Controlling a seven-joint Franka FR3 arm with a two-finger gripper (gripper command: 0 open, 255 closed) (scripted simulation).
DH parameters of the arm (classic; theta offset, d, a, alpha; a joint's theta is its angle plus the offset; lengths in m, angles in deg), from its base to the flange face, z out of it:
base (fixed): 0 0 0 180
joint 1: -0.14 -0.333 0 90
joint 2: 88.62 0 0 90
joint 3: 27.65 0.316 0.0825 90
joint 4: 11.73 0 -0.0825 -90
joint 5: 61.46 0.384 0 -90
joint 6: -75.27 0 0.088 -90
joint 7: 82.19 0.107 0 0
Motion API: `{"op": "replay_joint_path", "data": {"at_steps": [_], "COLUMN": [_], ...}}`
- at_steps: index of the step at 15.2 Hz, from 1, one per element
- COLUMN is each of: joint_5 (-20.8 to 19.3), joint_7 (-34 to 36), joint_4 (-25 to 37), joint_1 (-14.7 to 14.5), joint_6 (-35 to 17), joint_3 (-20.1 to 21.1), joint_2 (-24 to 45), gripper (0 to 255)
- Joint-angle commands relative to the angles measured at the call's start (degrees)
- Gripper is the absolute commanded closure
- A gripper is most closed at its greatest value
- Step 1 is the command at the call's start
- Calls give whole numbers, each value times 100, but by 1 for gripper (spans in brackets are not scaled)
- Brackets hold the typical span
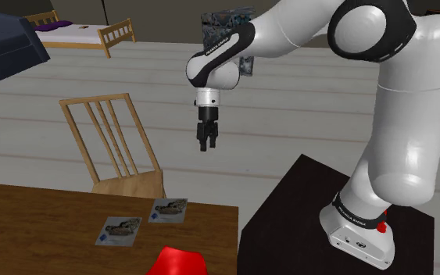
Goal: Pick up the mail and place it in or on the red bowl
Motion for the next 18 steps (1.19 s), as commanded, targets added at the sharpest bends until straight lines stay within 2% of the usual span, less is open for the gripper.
{"op": "replay_joint_path", "data": {"at_steps": [1, 13, 18], "joint_5": [118, 438, 507], "joint_7": [-183, -516, -575], "joint_4": [395, 2897, 2739], "joint_1": [24, -106, -200], "joint_6": [85, 774, 542], "joint_3": [86, 789, 850], "joint_2": [540, 3308, 3387], "gripper": [0, 0, 0]}}
